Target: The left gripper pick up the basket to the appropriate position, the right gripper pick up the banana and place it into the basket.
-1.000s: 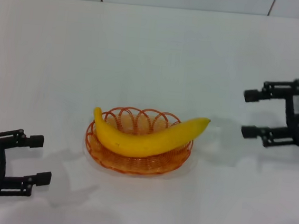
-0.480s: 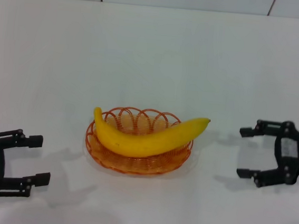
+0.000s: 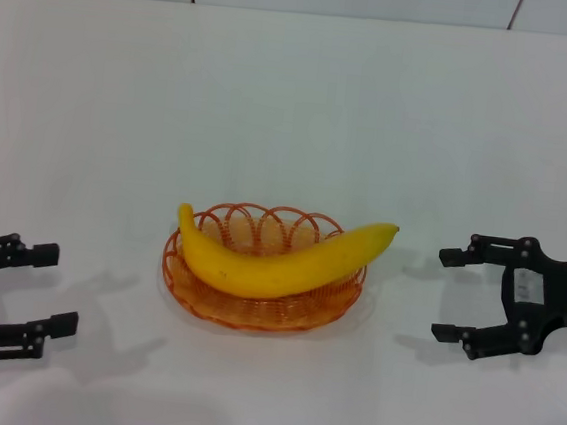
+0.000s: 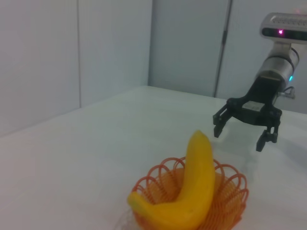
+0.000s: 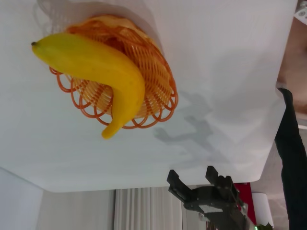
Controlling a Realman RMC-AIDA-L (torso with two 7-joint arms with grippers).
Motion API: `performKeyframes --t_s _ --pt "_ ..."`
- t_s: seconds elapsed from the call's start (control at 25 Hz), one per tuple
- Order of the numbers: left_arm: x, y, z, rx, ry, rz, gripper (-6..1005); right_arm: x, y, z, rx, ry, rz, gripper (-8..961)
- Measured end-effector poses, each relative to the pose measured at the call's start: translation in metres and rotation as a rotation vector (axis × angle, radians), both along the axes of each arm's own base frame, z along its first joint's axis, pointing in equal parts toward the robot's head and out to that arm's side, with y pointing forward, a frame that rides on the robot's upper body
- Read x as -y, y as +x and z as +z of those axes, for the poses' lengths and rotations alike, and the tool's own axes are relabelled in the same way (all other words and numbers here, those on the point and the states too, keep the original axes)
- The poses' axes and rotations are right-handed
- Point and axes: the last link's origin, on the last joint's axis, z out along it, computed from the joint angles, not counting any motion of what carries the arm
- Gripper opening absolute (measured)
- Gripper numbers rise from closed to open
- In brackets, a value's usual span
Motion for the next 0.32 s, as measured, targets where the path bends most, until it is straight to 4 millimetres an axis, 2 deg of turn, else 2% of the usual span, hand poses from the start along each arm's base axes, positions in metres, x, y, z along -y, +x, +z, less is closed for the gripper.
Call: performKeyframes --t_s 0.32 --pt "-0.0067 0.0035 -0.0061 0.002 -0.022 -0.006 831 -0.0005 -0.0006 -0.0032 -0.006 -0.004 -0.006 893"
